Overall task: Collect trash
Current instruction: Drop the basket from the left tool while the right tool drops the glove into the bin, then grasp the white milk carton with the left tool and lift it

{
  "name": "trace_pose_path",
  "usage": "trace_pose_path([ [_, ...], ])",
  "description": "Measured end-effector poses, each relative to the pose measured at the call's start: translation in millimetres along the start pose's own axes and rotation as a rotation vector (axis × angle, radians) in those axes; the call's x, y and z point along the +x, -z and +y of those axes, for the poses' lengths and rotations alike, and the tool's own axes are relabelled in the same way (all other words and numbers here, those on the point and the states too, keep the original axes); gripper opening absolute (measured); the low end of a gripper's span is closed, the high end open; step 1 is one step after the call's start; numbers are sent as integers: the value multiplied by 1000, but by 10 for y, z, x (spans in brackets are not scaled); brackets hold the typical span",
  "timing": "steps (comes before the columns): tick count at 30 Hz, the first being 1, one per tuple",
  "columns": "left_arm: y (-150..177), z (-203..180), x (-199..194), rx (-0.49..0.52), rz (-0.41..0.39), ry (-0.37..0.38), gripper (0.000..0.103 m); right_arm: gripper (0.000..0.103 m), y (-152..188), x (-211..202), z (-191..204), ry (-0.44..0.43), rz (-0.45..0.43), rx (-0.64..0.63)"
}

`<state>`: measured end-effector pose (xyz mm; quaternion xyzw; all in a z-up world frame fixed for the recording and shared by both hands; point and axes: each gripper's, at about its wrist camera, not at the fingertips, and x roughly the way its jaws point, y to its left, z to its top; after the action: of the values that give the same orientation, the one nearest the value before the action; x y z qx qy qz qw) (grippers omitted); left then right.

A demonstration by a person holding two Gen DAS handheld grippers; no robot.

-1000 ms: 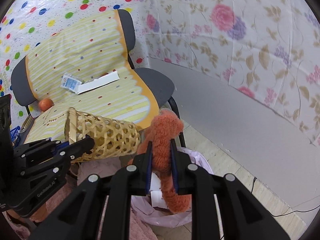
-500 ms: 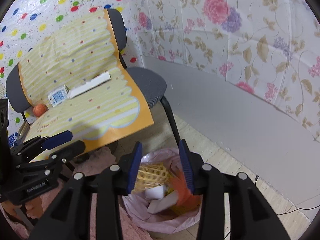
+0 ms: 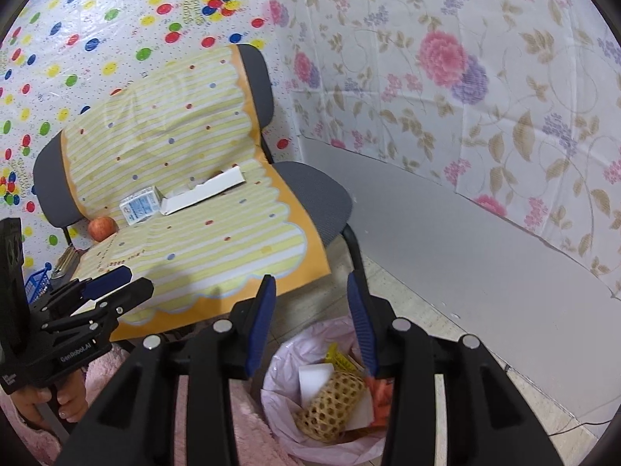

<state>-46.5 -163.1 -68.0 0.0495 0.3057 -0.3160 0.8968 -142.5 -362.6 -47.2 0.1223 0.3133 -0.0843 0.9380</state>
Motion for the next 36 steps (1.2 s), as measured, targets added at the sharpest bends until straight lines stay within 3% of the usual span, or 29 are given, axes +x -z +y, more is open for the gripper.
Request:
trace_pose_path([
  [8, 41, 415, -99, -68, -10, -110, 56, 45, -156, 278, 389, -90, 14, -69],
  [17, -29, 1123, -220, -175, -30, -282, 64, 59, -444, 829, 907, -141, 45, -174],
  [22, -130, 1520, -231, -215, -40, -361, 72, 61, -603, 1189, 1160, -154, 71, -224],
  [28, -287, 2066, -94, -256, -35, -442, 83, 65, -814, 1633, 1510, -171, 87, -272],
  [36, -550, 2828, 367, -267, -13, -472, 84, 65, -1009, 2158, 1805, -175, 112, -281],
])
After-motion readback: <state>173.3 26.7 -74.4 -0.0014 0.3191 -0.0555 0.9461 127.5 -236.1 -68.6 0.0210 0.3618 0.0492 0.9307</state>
